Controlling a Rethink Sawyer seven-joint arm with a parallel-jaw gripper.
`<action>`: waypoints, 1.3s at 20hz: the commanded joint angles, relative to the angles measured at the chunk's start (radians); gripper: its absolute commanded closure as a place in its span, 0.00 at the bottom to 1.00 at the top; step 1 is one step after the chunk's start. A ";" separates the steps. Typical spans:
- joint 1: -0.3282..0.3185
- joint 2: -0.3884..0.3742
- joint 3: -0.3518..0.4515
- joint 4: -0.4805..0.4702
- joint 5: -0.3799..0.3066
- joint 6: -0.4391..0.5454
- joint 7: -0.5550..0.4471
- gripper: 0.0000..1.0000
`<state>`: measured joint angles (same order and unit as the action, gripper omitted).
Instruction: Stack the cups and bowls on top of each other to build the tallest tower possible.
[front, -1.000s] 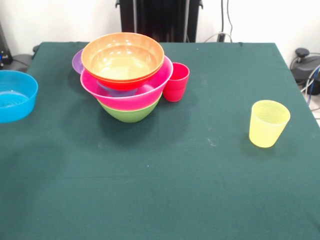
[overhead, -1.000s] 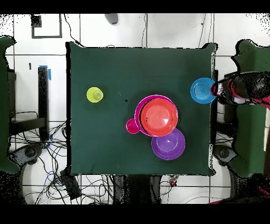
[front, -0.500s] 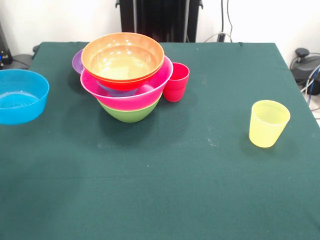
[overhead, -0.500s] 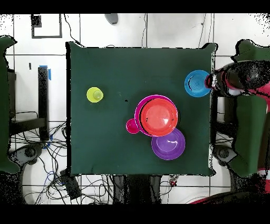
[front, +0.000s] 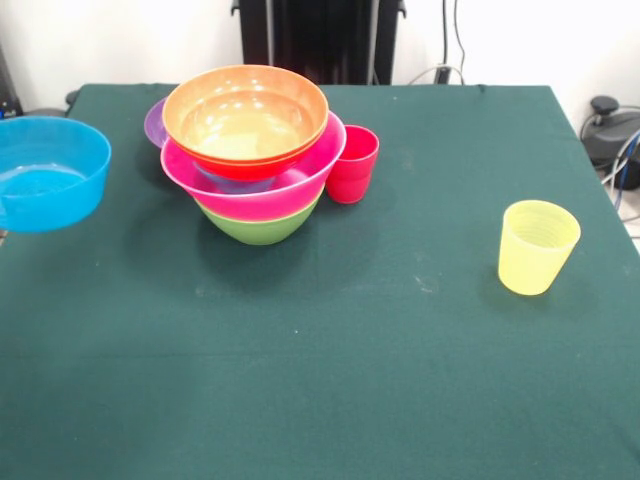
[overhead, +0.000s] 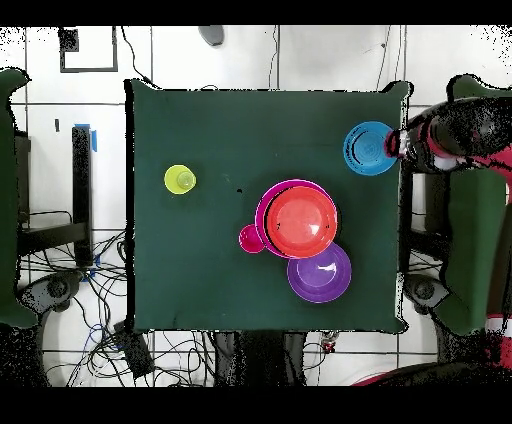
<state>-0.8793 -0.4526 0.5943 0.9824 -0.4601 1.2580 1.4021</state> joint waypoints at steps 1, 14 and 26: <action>0.053 -0.029 -0.004 -0.038 0.006 0.112 -0.079 1.00; 0.056 -0.122 -0.042 0.129 0.041 0.022 -0.008 1.00; 0.062 -0.160 -0.055 0.239 0.044 -0.064 0.016 1.00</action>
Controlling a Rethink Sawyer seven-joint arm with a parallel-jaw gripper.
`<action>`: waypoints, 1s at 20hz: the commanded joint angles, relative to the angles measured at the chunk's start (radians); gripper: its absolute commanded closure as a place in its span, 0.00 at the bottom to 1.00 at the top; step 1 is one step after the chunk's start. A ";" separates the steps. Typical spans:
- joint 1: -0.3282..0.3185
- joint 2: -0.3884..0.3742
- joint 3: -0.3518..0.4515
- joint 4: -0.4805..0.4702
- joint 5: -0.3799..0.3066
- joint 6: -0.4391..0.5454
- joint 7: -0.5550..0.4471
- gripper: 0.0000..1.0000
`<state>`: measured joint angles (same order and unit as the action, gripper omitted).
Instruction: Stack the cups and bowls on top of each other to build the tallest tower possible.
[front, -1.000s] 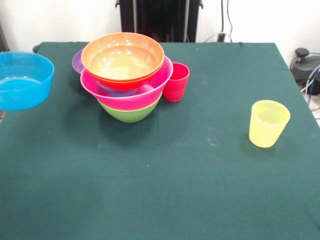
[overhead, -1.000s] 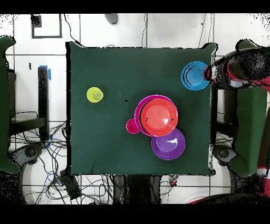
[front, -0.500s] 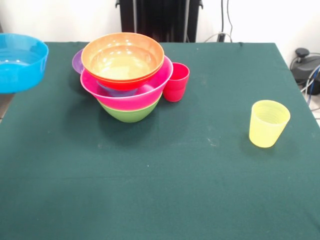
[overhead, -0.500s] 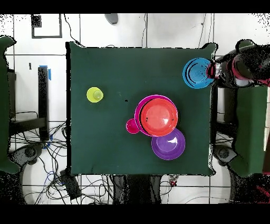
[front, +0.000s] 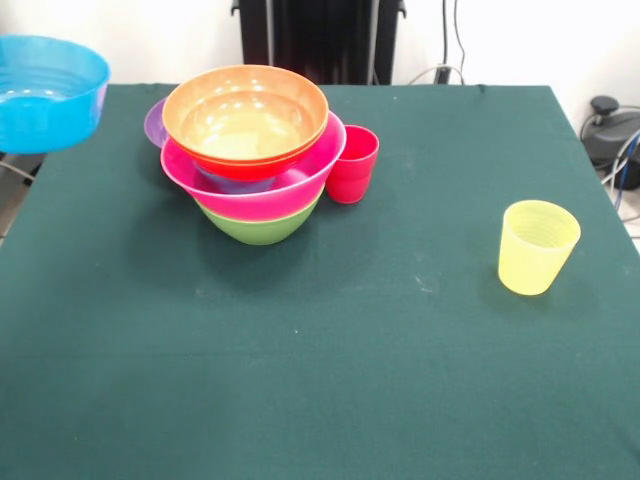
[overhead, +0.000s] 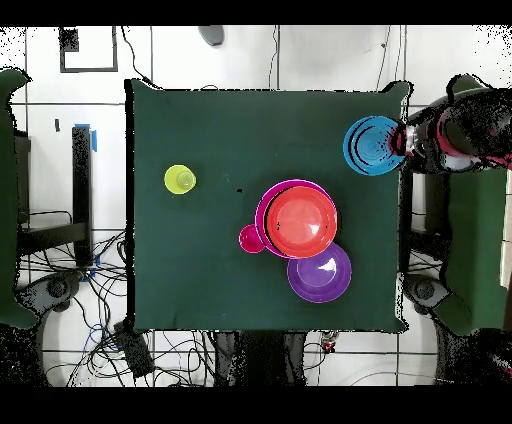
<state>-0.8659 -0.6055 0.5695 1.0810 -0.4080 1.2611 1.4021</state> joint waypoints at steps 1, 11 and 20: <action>0.049 -0.008 -0.031 0.147 -0.007 -0.074 0.021 1.00; 0.060 -0.011 -0.035 0.189 -0.005 -0.112 0.043 1.00; 0.057 -0.006 -0.020 0.222 0.027 -0.129 0.050 1.00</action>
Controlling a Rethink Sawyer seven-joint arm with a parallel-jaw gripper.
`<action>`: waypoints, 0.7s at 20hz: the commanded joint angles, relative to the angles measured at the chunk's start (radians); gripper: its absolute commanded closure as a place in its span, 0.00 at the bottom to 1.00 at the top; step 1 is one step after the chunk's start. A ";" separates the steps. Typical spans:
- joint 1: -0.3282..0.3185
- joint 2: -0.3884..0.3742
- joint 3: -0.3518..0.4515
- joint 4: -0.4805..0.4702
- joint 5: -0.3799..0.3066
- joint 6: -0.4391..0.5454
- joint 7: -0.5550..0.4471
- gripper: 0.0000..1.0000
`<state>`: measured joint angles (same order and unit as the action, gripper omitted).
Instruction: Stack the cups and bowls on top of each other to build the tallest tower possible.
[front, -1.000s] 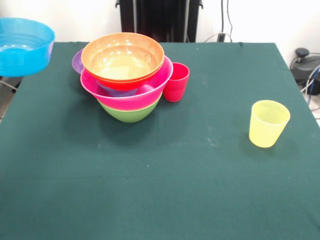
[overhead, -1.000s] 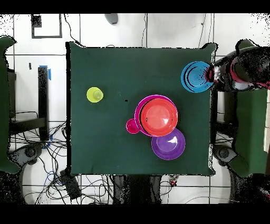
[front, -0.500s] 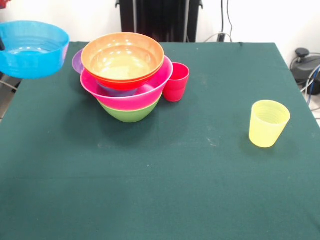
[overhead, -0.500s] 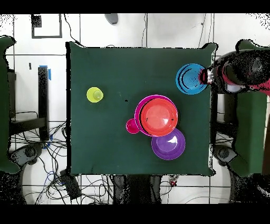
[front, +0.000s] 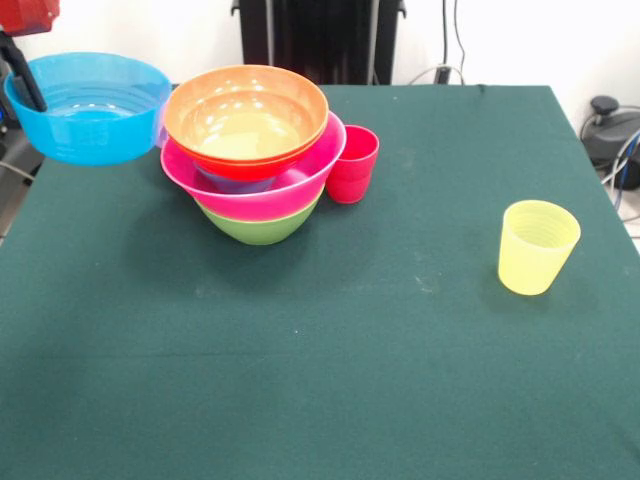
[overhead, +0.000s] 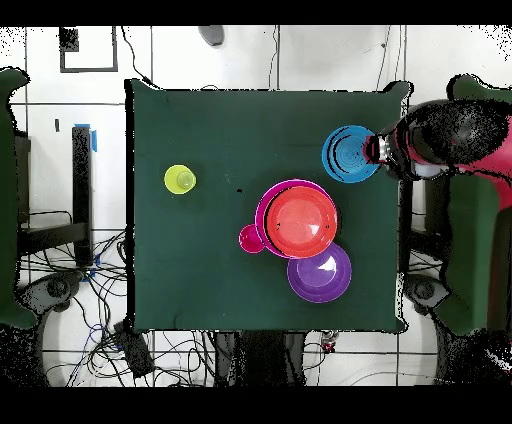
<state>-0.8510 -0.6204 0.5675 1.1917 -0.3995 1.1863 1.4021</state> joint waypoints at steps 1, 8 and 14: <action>0.041 0.010 -0.017 0.115 0.024 -0.053 0.051 1.00; 0.037 0.015 -0.017 0.127 0.068 -0.034 0.052 1.00; 0.036 0.015 -0.020 0.158 0.111 -0.035 0.070 1.00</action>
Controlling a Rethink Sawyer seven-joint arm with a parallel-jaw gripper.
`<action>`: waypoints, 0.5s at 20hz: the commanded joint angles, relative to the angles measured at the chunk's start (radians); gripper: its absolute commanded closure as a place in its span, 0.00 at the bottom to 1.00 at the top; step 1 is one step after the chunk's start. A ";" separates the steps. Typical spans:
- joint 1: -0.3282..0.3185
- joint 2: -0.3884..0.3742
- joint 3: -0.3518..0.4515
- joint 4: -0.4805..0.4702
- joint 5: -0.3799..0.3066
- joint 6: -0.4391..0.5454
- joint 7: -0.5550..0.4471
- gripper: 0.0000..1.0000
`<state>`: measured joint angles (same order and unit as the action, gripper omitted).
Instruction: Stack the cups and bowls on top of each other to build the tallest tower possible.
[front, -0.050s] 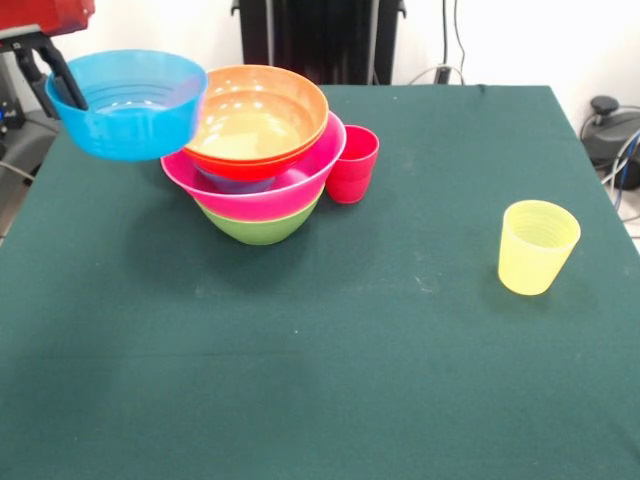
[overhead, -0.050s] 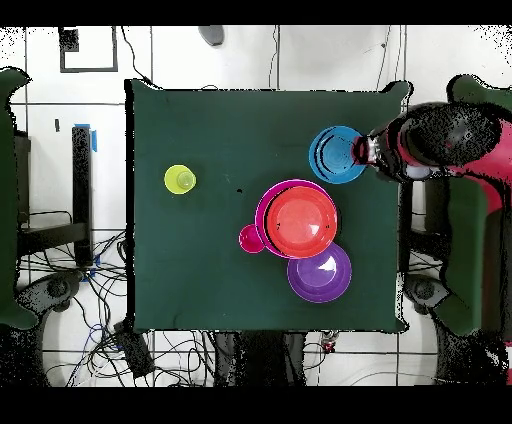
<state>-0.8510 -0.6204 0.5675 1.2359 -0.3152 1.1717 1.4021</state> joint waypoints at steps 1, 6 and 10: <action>0.037 0.016 -0.021 0.119 0.033 -0.021 0.074 1.00; 0.047 0.024 -0.028 0.128 0.053 -0.008 0.080 1.00; 0.050 0.026 -0.027 0.149 0.063 -0.016 0.076 1.00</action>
<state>-0.8508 -0.6196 0.5673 1.2801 -0.2631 1.1714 1.4021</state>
